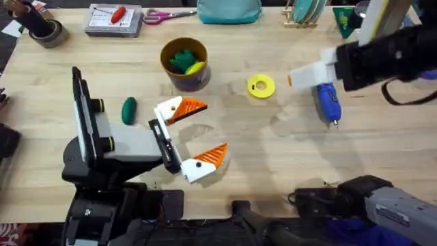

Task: Pick up the gripper from the table and insert it into the empty holder that is missing its gripper. Then pick up a screw, insert it into the mounting hole, and use the screwdriver to tighten it. Finally, clean up the table by picking up the vegetable and placing it into the bucket.

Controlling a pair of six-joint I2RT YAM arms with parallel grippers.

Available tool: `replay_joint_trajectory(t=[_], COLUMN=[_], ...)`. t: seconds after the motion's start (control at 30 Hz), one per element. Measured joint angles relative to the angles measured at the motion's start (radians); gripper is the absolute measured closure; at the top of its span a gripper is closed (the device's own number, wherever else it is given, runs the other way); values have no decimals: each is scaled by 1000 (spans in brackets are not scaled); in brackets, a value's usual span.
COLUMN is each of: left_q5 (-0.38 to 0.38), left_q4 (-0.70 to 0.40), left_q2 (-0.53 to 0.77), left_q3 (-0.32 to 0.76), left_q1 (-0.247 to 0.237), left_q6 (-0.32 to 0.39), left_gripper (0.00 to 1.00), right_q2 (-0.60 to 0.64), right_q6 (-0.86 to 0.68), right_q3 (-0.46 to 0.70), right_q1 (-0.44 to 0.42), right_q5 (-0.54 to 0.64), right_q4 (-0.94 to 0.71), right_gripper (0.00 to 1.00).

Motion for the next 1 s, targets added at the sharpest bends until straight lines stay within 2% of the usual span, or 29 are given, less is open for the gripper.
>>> replay_joint_trajectory(t=[0.17,0.47,0.73,1.0], left_q5=[0,0,0,0], left_q4=[0,0,0,0], left_q2=[0,0,0,0], left_q3=[0,0,0,0], left_q1=[0,0,0,0], left_q6=[0,0,0,0], left_gripper=[15,16,14,16], right_q2=[-12,-60,-59,35], right_q6=[-3,-1,16,49], right_q3=[0,-7,-126,-160], right_q1=[0,0,42,51], right_q5=[42,70,74,78], right_q4=[-71,-77,21,72], right_gripper=[7,7,6,7])
